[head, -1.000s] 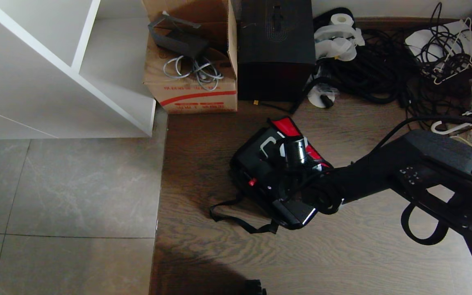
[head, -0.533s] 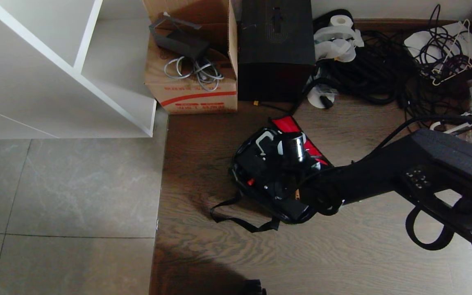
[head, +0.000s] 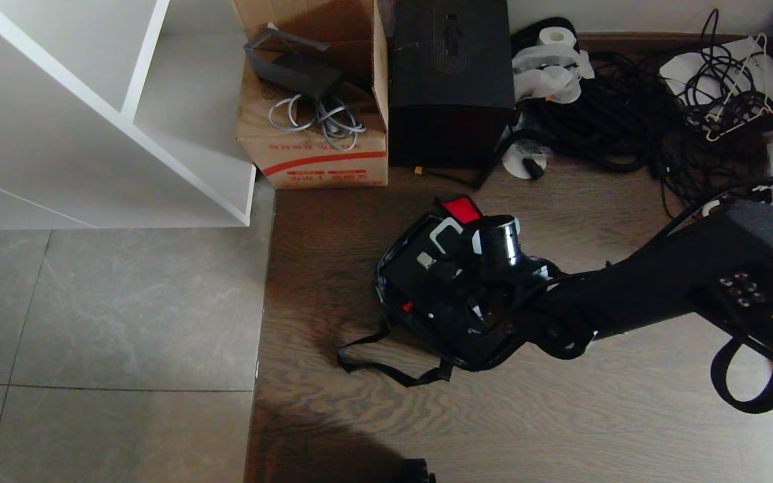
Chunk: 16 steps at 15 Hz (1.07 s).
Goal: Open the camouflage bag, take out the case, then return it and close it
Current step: Place the black box back, then close the top of the storage box
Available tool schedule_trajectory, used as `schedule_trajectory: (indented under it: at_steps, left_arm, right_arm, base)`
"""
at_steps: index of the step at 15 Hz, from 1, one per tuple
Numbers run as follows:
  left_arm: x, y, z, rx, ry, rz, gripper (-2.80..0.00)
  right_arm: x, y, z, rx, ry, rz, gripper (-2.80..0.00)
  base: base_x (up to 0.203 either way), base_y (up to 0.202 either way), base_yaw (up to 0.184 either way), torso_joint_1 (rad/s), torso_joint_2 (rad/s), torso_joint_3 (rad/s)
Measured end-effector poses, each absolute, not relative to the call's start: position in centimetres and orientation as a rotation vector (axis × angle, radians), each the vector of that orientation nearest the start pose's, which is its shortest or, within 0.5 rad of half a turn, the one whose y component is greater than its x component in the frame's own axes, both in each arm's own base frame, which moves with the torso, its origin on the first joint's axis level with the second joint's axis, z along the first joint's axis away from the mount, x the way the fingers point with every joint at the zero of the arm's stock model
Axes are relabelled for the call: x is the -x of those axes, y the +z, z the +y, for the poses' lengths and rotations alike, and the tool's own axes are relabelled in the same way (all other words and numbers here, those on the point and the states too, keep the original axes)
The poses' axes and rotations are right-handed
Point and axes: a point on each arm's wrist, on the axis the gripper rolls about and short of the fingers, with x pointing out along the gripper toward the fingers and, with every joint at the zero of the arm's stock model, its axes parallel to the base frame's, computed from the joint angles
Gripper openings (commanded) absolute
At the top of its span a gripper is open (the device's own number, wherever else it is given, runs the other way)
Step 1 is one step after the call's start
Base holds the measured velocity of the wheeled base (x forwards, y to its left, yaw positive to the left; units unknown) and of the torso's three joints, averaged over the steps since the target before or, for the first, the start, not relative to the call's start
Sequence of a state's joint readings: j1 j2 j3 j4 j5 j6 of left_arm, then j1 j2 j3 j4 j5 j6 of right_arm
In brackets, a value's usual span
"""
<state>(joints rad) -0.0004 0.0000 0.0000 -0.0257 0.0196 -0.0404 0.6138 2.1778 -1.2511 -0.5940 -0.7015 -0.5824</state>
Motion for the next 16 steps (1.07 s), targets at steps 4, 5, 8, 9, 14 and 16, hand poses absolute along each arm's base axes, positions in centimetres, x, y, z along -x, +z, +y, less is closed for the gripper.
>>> schedule_trajectory:
  at_steps: [4,5,8,9,14,16]
  left_arm:
    - [2.3,7.8,0.0,0.041,0.018,-0.026,-2.8]
    - [2.3,7.8,0.0,0.041,0.017,-0.026,-2.8]
    - [2.3,7.8,0.0,0.041,0.019,-0.026,-2.8]
    - [2.3,7.8,0.0,0.041,0.018,-0.026,-2.8]
    - [2.3,7.8,0.0,0.041,0.018,-0.026,-2.8]
    - [2.3,7.8,0.0,0.041,0.018,-0.026,-2.8]
  right_arm:
    - [-34.4,14.3,22.2,0.667,0.026,0.315,0.0]
    - [-34.2,14.7,21.4,0.615,0.079,0.333,0.0]
    - [-34.2,16.0,16.3,0.418,0.31,0.445,0.0]
    - [-34.1,16.4,13.4,0.346,0.363,0.504,0.0]
    - [-33.8,16.2,5.6,-0.173,0.288,0.664,0.0]
    - [-36.0,16.3,4.8,-0.378,0.207,0.626,0.0]
  base:
    - [0.0,0.0,0.0,0.0,0.0,0.0]
    - [0.0,0.0,0.0,0.0,0.0,0.0]
    - [0.0,0.0,0.0,0.0,0.0,0.0]
    - [0.0,0.0,0.0,0.0,0.0,0.0]
    - [0.0,0.0,0.0,0.0,0.0,0.0]
    - [0.0,0.0,0.0,0.0,0.0,0.0]
